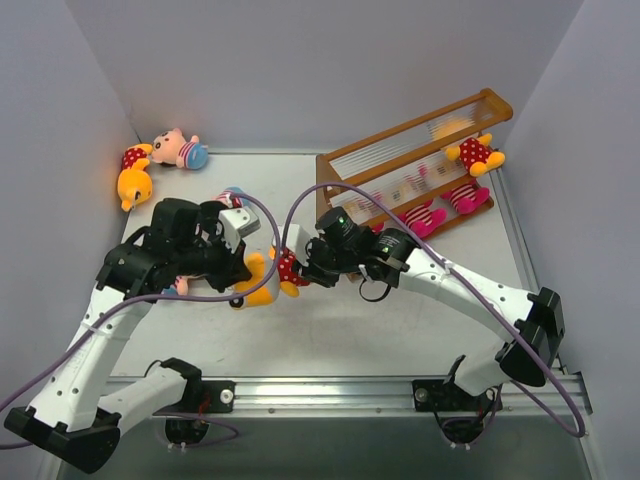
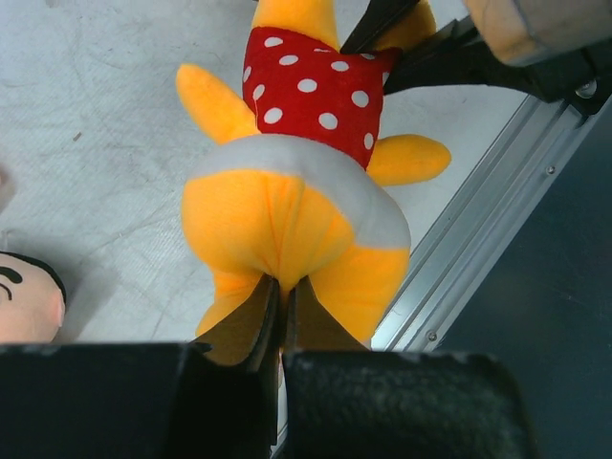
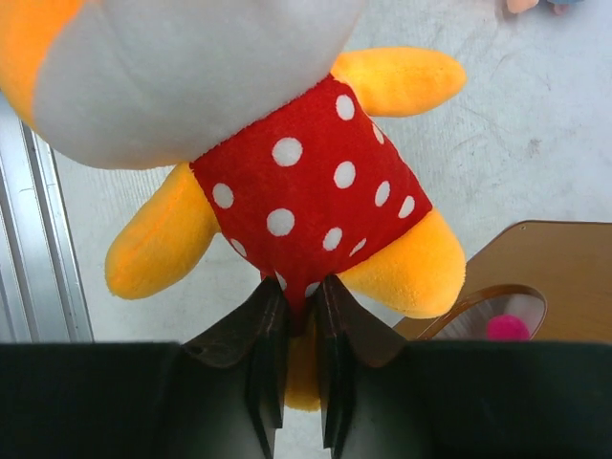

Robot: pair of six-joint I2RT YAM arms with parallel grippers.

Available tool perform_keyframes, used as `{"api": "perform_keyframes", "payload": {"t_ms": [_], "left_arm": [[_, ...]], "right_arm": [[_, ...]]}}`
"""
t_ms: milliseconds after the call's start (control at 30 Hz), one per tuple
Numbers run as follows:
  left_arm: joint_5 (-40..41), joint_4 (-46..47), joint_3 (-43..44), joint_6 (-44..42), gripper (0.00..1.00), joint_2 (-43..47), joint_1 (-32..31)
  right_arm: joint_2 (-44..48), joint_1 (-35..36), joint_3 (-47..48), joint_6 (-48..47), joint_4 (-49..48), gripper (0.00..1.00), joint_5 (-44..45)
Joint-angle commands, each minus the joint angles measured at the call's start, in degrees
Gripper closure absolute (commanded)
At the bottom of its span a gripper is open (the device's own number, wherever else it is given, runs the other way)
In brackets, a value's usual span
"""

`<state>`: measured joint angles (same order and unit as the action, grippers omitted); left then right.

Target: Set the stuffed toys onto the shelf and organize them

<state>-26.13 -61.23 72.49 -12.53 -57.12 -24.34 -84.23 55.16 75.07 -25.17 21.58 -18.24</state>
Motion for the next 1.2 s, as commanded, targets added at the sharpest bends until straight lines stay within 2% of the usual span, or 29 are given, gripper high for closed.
{"api": "perform_keyframes", "payload": {"t_ms": [0,100,167,300,333,433,567,800,933,967,1000,1033,1167], "left_arm": [[-3.8,2.8,3.4,-0.8,0.98,1.7,-0.4],[-2.7,3.7,3.1,-0.2,0.98,1.9,-0.3],[-1.6,4.8,2.8,0.9,0.97,2.3,-0.3],[4.8,9.5,2.0,4.2,0.63,3.6,-0.3],[7.7,10.4,1.9,4.9,0.5,3.8,-0.2],[12.0,14.1,1.6,7.6,0.34,4.1,-0.1],[21.3,19.2,1.2,12.0,0.22,4.3,0.3],[34.1,25.5,-0.7,20.9,0.07,3.6,3.2],[36.1,26.6,-2.3,24.0,0.0,3.1,8.1],[35.9,27.0,-2.8,25.5,0.05,3.1,9.4],[35.2,27.9,-3.3,26.1,0.06,3.3,10.6],[35.1,28.4,-4.6,26.6,0.06,3.4,13.0],[38.0,30.5,-7.3,26.4,0.06,3.4,13.4]], "right_arm": [[0.0,0.4,0.3,-0.2,-0.4,0.89,2.2],[0.6,0.5,-0.4,-0.1,-0.4,1.0,2.3],[1.2,0.5,-0.8,-0.1,-0.2,1.0,2.2],[2.6,0.5,-1.9,0.2,1.5,1.0,2.8],[3.1,0.5,-2.6,0.4,2.0,1.0,3.0],[5.4,0.5,-3.9,1.1,3.3,1.0,5.0],[9.1,-0.5,-5.7,2.8,5.6,1.0,7.9],[11.3,-3.6,-4.7,9.6,10.8,1.0,14.1],[12.6,-4.0,-3.8,15.0,13.8,1.0,18.1],[12.7,-4.2,-3.5,17.4,15.2,1.0,19.9],[12.9,-4.6,-2.8,18.5,15.9,1.0,21.6],[12.9,-4.8,-2.3,19.5,16.9,1.0,22.3],[13.8,-6.9,-0.4,22.9,21.3,1.0,25.5]]}}
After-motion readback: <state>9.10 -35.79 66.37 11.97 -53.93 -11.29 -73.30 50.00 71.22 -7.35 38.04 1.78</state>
